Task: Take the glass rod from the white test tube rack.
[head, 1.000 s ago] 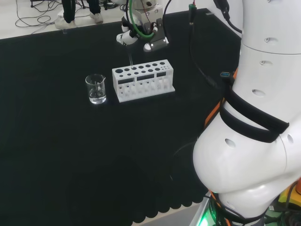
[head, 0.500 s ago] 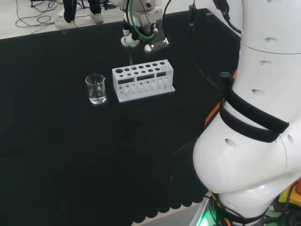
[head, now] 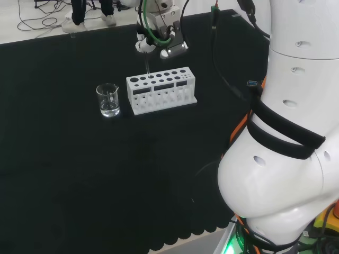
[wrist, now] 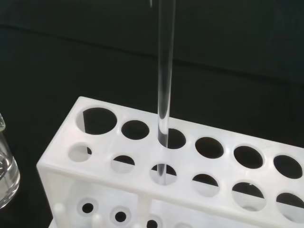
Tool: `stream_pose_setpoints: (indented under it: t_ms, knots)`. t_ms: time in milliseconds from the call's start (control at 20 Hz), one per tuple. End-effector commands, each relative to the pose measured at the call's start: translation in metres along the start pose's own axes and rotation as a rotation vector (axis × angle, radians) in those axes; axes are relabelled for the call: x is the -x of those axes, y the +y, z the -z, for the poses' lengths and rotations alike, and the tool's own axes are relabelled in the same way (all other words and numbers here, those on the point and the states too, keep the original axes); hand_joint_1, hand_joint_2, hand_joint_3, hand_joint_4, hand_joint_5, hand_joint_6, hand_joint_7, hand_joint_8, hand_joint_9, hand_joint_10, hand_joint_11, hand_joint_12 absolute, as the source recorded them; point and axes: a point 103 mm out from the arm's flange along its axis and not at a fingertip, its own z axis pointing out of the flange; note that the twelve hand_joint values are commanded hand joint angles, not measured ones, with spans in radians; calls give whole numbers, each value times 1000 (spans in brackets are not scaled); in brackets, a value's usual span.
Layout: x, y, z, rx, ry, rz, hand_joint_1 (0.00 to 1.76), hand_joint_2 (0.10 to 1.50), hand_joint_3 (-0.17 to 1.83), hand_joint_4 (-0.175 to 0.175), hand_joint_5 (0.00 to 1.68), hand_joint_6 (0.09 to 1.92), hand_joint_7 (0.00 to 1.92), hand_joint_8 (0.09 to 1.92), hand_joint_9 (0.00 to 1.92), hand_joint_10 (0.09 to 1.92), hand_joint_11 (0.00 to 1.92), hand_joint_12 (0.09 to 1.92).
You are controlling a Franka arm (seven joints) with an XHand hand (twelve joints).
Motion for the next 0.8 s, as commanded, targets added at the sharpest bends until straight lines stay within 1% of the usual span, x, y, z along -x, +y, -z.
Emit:
stream_pose_setpoints:
  t_ms: [50,100,200,300,400,550,700,800]
  knots:
    - [-3,-1,2,25,29,-7,1053,1030,307,-172,809,1102,1053,877,1428,719,1586,787]
    - [-3,-1,3,31,39,-9,1085,1086,194,-173,827,1151,1068,881,1436,717,1635,721]
    - [-6,0,4,44,48,-16,1118,1139,70,-175,860,1166,1097,895,1433,745,1683,612]
    - [-8,2,3,48,64,-22,1213,1122,19,-160,886,1052,1098,979,1415,799,1651,546]
    - [-11,2,4,68,63,-24,1256,1111,3,-169,900,984,1101,1019,1411,852,1613,518]
    - [-13,1,9,100,51,-27,1276,1100,-6,-175,937,886,1114,1039,1436,926,1592,549]
    - [-15,-4,17,117,52,-30,1289,1085,-35,-175,1019,734,1162,982,1526,906,1602,605]
    - [-16,-7,23,121,42,-32,1297,1112,-128,-175,1076,639,1191,948,1569,876,1613,630]
